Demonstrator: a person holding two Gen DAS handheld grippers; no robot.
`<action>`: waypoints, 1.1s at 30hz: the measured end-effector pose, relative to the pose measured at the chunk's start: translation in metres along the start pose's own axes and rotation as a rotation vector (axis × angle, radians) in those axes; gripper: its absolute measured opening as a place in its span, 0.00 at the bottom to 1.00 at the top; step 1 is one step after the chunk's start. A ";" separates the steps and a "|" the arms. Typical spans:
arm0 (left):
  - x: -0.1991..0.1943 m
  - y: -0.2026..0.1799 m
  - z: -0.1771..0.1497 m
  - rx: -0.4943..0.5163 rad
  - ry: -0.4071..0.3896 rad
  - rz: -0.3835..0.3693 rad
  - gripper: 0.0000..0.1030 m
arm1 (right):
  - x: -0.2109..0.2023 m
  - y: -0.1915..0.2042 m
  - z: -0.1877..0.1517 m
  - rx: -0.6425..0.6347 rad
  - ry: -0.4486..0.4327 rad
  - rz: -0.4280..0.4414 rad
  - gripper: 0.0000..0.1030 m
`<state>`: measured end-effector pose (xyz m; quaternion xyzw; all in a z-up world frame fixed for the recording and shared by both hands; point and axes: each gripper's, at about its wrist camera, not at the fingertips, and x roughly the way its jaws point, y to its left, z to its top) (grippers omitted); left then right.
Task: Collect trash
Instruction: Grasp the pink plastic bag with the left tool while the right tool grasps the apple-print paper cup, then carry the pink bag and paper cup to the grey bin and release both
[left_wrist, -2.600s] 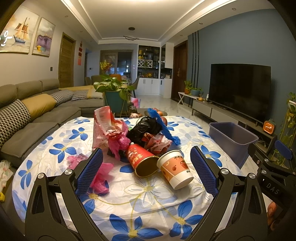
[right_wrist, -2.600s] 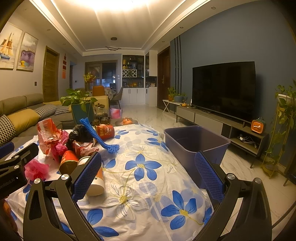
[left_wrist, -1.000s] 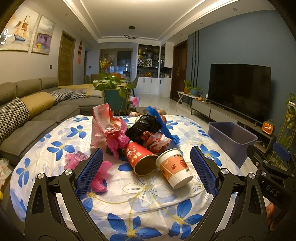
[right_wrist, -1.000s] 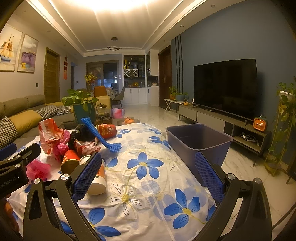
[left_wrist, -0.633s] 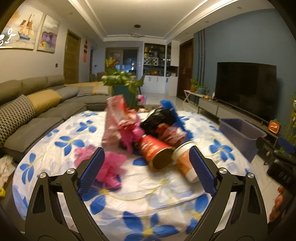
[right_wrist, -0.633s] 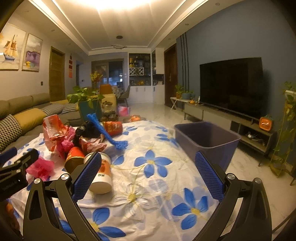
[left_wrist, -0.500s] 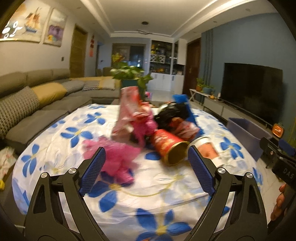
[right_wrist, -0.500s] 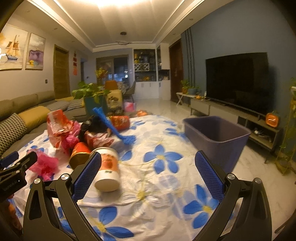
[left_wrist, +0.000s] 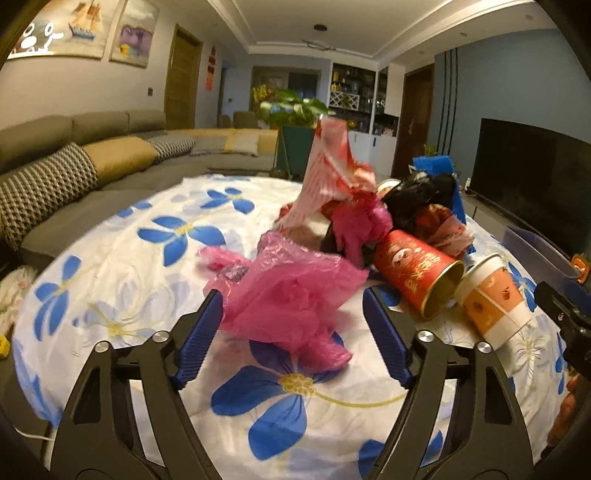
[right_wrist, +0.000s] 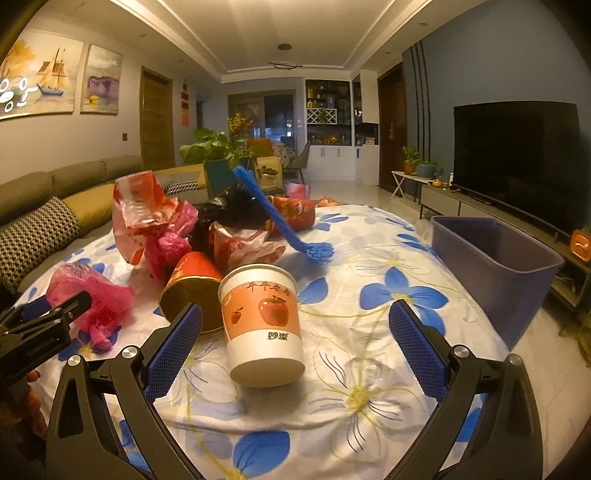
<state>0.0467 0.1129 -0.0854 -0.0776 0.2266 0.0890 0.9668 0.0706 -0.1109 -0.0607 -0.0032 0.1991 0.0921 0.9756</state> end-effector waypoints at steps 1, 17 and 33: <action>0.002 0.000 0.000 -0.004 0.009 -0.004 0.68 | 0.004 0.000 -0.001 -0.003 0.004 0.002 0.95; 0.039 0.003 -0.003 -0.030 0.087 -0.075 0.13 | 0.051 0.006 -0.016 -0.006 0.109 0.085 0.66; -0.024 0.000 0.004 -0.024 -0.018 -0.092 0.06 | 0.030 -0.017 -0.014 0.020 0.066 0.064 0.56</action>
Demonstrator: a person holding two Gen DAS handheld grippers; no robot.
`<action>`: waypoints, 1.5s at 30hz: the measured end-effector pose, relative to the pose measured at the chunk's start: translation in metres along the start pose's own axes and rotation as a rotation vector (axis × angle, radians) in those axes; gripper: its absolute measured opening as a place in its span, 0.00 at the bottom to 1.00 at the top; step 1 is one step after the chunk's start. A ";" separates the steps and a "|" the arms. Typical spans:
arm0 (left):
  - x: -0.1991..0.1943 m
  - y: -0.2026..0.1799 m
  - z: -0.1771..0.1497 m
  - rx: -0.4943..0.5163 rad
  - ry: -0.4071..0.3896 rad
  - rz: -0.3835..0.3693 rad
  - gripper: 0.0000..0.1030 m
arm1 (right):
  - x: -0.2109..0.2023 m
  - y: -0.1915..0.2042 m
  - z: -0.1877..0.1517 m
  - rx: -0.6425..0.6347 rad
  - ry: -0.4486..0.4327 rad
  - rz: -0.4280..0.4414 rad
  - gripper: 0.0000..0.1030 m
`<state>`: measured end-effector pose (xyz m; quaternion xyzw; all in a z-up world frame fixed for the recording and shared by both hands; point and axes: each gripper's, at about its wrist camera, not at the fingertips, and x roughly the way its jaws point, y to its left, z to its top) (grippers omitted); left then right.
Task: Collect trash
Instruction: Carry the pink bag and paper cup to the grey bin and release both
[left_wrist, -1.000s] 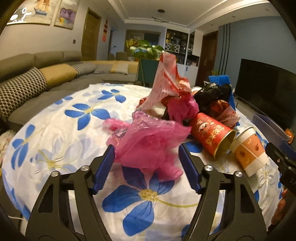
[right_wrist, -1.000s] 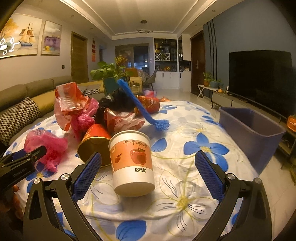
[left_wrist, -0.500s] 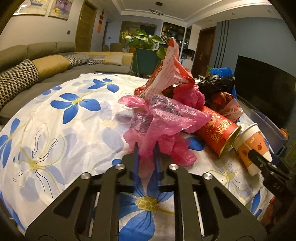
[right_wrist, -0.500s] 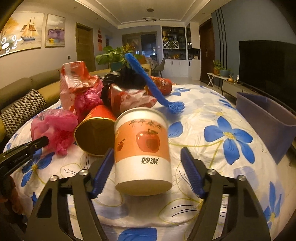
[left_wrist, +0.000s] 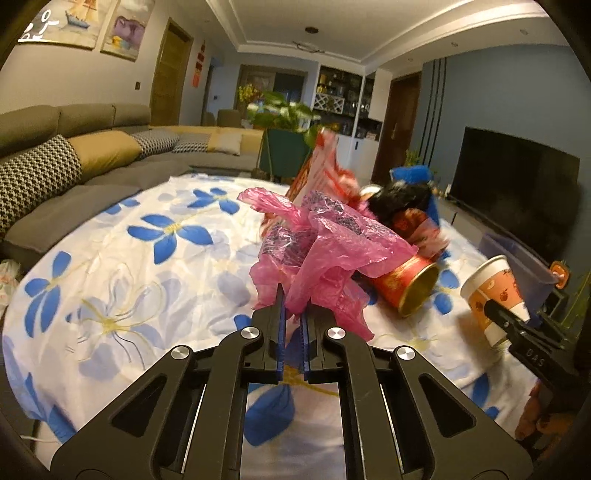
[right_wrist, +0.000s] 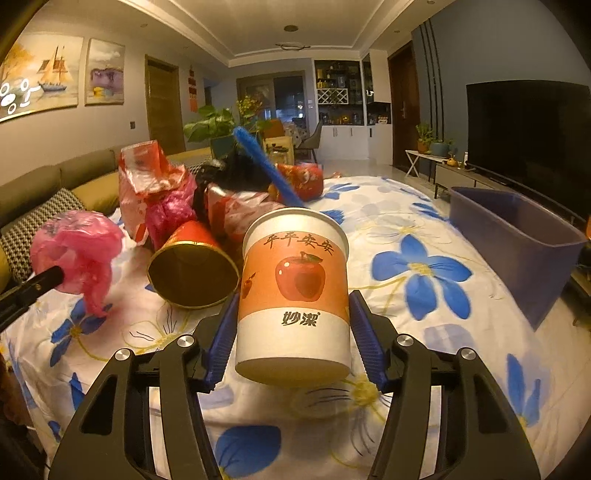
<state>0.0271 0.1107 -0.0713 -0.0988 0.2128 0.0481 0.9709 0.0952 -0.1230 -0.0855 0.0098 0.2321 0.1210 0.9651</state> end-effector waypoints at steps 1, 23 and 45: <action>-0.007 -0.003 0.003 0.002 -0.015 -0.008 0.06 | -0.005 -0.001 0.001 0.003 -0.010 -0.001 0.56; -0.079 -0.182 0.095 0.205 -0.214 -0.392 0.06 | -0.125 -0.092 0.069 0.103 -0.280 -0.197 0.56; 0.070 -0.346 0.103 0.215 -0.157 -0.538 0.06 | -0.085 -0.240 0.111 0.187 -0.393 -0.434 0.56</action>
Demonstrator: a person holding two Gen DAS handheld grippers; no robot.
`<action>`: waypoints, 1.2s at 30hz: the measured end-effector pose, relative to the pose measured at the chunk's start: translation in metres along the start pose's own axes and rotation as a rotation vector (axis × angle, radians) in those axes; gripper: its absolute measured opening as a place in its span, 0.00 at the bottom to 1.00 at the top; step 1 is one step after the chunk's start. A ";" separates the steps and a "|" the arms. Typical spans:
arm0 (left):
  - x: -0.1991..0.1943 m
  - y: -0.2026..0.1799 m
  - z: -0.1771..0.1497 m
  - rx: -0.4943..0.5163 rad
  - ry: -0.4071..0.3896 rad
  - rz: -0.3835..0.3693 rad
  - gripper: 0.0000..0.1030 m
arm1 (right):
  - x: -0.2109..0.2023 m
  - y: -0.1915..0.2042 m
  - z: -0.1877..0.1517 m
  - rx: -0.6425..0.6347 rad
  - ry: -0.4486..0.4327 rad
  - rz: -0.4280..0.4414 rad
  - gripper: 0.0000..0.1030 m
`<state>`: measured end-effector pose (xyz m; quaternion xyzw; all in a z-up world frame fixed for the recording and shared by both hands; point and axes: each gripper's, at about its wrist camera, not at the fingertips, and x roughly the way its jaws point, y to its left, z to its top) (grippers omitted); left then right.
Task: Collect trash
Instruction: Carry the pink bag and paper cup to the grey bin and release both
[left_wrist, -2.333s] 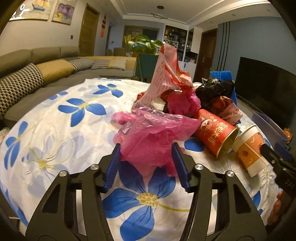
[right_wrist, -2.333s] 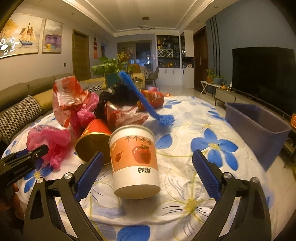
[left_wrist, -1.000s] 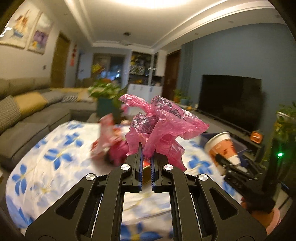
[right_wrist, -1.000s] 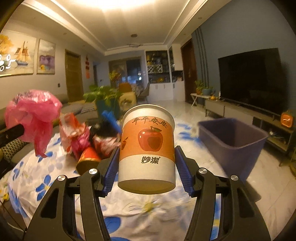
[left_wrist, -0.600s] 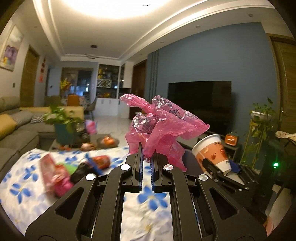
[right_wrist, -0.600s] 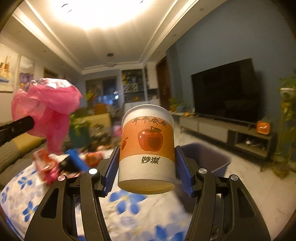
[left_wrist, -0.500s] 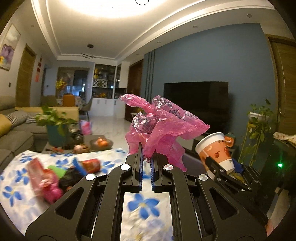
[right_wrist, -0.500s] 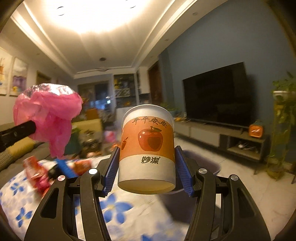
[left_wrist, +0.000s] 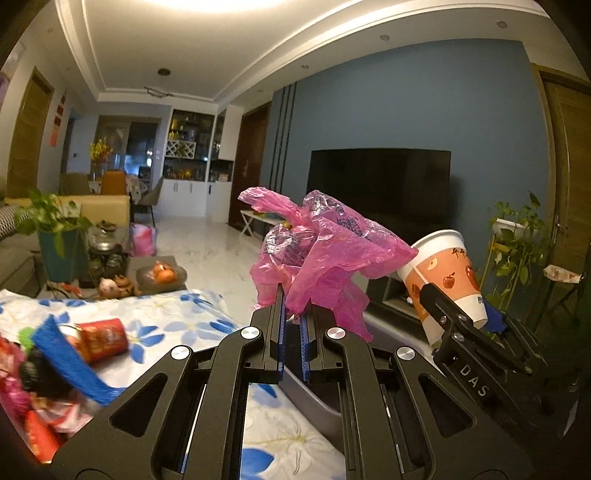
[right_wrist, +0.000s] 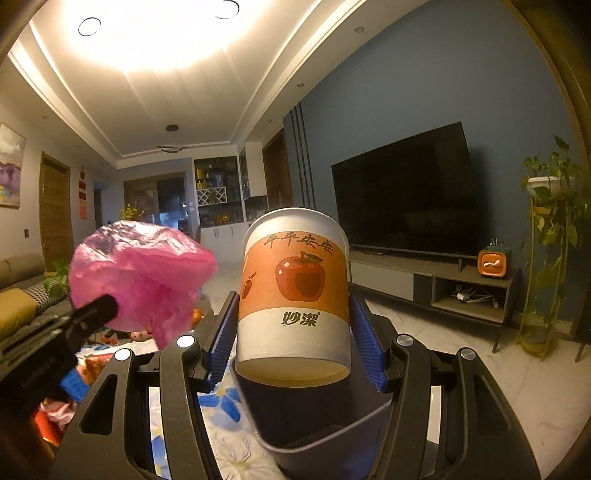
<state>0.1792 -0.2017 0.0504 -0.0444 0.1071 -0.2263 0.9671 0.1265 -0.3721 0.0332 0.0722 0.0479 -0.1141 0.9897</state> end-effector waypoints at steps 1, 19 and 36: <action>0.010 0.001 -0.004 -0.002 0.007 -0.002 0.06 | 0.007 -0.003 -0.003 0.001 0.004 -0.003 0.56; 0.101 -0.009 -0.040 -0.015 0.126 -0.043 0.06 | 0.072 -0.019 -0.026 0.014 0.068 -0.030 0.57; 0.129 -0.013 -0.057 -0.006 0.201 -0.089 0.07 | 0.098 -0.030 -0.035 0.044 0.126 -0.038 0.61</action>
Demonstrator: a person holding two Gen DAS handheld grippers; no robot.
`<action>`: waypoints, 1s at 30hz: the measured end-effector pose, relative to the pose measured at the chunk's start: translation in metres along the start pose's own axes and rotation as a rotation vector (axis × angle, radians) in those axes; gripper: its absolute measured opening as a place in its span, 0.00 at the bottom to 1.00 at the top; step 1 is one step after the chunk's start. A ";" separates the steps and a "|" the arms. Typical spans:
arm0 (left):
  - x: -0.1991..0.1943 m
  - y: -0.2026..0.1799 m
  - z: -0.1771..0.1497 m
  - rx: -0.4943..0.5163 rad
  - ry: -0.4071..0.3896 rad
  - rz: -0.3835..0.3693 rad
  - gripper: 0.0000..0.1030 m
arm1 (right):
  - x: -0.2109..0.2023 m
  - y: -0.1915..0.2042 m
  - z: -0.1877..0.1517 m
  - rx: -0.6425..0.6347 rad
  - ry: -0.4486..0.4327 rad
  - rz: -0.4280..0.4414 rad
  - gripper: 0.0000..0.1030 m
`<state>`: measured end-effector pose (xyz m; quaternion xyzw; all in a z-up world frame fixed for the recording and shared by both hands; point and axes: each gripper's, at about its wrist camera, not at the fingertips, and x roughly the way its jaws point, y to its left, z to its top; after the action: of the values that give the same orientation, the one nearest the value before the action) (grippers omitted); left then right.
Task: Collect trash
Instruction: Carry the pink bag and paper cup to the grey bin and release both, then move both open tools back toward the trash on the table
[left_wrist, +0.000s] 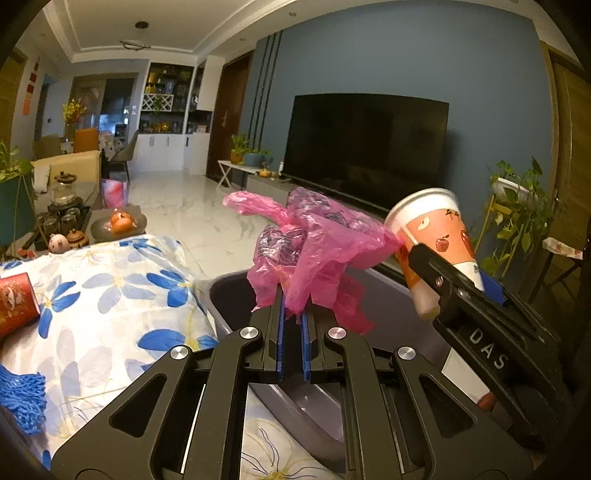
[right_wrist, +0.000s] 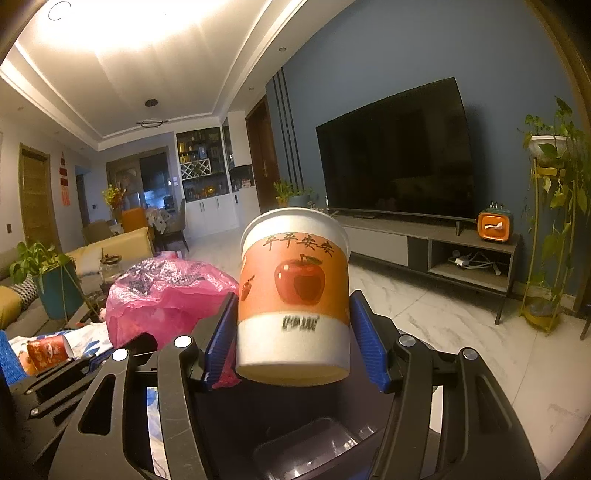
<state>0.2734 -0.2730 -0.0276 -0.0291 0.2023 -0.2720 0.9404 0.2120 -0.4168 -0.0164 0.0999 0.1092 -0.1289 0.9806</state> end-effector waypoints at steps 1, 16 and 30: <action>0.002 0.000 -0.001 0.005 0.012 -0.004 0.08 | 0.001 0.000 0.000 0.002 0.002 0.007 0.66; -0.040 0.015 -0.004 -0.017 -0.043 0.087 0.76 | -0.037 -0.003 -0.001 0.016 -0.026 0.003 0.75; -0.144 0.047 -0.023 -0.069 -0.118 0.347 0.87 | -0.106 0.033 -0.020 -0.037 -0.043 0.035 0.77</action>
<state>0.1767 -0.1560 -0.0042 -0.0419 0.1579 -0.0964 0.9818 0.1172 -0.3564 -0.0050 0.0807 0.0887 -0.1116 0.9865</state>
